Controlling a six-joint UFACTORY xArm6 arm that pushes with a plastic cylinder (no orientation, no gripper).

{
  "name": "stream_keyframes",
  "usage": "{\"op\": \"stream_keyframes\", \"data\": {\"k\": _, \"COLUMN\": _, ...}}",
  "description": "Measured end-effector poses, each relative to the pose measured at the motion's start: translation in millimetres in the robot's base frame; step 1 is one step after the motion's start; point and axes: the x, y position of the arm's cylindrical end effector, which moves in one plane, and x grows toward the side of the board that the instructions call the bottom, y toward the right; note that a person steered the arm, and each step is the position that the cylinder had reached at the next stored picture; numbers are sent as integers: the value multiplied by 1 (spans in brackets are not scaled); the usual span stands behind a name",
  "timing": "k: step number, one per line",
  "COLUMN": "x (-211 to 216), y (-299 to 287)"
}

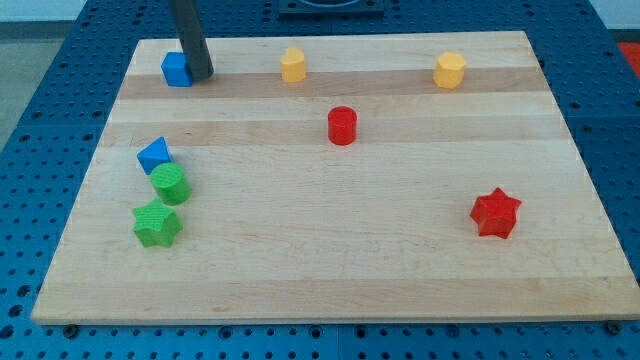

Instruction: Nudge the yellow heart right a bit

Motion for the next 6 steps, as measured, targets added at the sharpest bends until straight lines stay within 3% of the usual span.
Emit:
{"op": "stream_keyframes", "data": {"k": 2, "x": 0, "y": -7}}
{"op": "stream_keyframes", "data": {"k": 3, "x": 1, "y": 23}}
{"op": "stream_keyframes", "data": {"k": 6, "x": 7, "y": 37}}
